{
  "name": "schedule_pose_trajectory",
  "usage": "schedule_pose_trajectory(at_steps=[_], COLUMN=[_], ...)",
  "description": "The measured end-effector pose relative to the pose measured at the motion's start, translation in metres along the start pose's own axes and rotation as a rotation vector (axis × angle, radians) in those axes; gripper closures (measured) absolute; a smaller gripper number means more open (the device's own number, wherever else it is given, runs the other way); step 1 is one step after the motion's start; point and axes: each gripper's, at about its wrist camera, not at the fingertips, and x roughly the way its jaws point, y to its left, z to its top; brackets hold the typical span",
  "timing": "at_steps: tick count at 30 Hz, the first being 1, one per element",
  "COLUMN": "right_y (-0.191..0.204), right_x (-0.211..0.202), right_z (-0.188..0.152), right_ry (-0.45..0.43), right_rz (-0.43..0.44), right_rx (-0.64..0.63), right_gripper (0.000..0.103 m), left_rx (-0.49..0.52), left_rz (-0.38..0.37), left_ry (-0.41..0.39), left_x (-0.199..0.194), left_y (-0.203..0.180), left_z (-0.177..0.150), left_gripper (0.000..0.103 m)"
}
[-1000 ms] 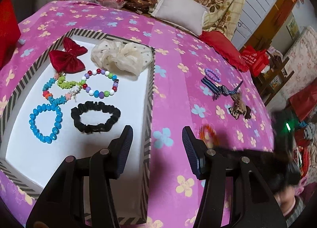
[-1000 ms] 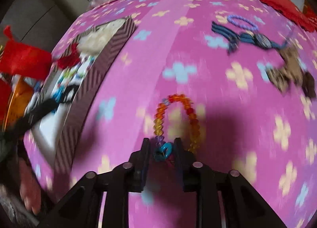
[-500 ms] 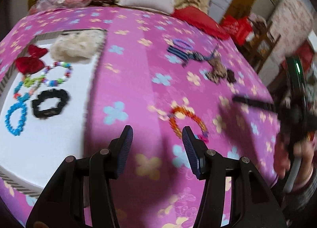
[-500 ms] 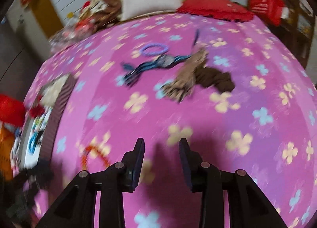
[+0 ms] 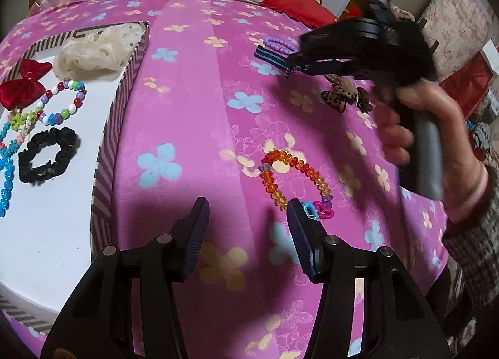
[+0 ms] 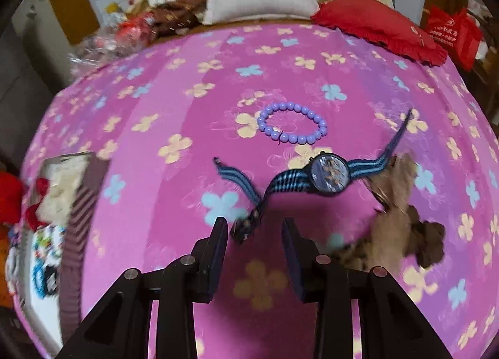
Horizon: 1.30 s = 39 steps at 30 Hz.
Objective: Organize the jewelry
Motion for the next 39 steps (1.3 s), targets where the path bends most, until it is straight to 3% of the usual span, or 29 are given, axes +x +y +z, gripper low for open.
schedule_pose_trajectory(at_steps=[2,3,9,14,21,23,25,27,28,32,39], right_y=[-0.001,-0.002,-0.013,-0.04,-0.09,-0.096,-0.1,-0.103,-0.105,-0.103,-0.119], right_x=[0.007,0.009,-0.018,-0.056,-0.1,-0.112,-0.126,-0.142,-0.148,-0.156,-0.159], right_z=[0.0,-0.002,-0.04,-0.106,-0.193,-0.205,-0.211,-0.215,-0.217,-0.222,-0.238], right_ry=[0.0,0.009,0.016,0.037,0.058,0.03,-0.02,-0.08,-0.099,-0.131,-0.137], right_rz=[-0.004,-0.004,-0.013,-0.014,0.007,-0.004,0.012,0.028,0.024,0.007,-0.025], right_rx=[0.01,0.015,-0.018,-0.059,0.019,0.017,0.022,0.027,0.026,-0.006,0.005], right_gripper=[0.08,0.093,0.094,0.094,0.094,0.09,0.066,0.052,0.049,0.049,0.049], left_rx=[-0.003,-0.005,-0.027,-0.058,-0.033,-0.031,-0.032,-0.032,-0.033,-0.023,-0.009], left_rz=[-0.008,-0.01,0.0,-0.022,0.007,0.009,0.017,0.038,0.049,0.072,-0.018], left_ry=[0.004,0.005,-0.008,-0.007,-0.02,-0.025,-0.022,-0.016,-0.014,-0.009,0.013], left_x=[0.0,0.0,-0.002,-0.006,-0.008,-0.009,-0.007,-0.003,-0.001,0.005,0.015], left_y=[0.001,0.002,0.008,0.012,0.005,0.002,0.001,0.0,-0.001,-0.008,-0.027], left_z=[0.001,0.001,0.003,0.004,-0.001,-0.003,-0.004,-0.006,-0.006,-0.006,0.004], left_gripper=[0.052,0.052,0.052,0.052,0.052,0.052,0.052,0.052,0.052,0.052,0.052])
